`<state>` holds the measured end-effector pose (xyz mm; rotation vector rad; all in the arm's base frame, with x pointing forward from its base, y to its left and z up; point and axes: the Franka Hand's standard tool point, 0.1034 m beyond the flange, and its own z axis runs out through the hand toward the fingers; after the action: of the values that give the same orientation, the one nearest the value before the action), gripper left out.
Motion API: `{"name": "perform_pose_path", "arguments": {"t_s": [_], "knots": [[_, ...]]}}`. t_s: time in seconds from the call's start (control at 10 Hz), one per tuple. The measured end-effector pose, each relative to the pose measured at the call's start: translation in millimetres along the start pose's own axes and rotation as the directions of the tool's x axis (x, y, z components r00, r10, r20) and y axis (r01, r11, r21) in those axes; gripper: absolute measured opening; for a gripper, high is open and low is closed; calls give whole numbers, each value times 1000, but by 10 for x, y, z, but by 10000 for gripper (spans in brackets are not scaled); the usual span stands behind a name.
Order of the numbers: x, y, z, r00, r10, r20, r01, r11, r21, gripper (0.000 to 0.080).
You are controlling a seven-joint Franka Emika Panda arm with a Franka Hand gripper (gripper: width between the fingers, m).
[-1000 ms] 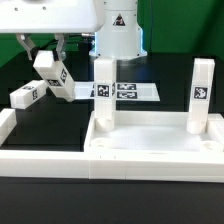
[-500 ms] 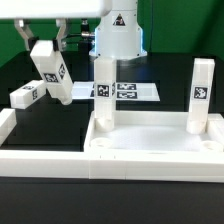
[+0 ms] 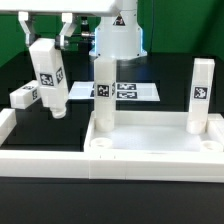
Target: Assemble desk
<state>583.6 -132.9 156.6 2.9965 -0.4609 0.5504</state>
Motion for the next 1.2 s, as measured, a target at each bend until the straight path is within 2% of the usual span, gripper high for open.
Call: {"name": "perform_pose_path", "arguments": {"t_s": [0.1,0.3,0.6,0.8,1.0,1.1,1.2], "knots": [[11,-69,29,1000,-12,-3,12,1000,2,288],[70,-344,31,999,-33,-11,34,999,19,289],[220,-817,-88,1000,5,8,-5,998,59,289],[203,-783,-71,1000,-6,8,5,998,57,289],[202,-825,-79,1000,-17,6,16,998,58,289],[199,-977,-116,999,-53,-3,53,997,64,289],[174,-1198,-141,994,-113,-12,113,991,69,289]]}}
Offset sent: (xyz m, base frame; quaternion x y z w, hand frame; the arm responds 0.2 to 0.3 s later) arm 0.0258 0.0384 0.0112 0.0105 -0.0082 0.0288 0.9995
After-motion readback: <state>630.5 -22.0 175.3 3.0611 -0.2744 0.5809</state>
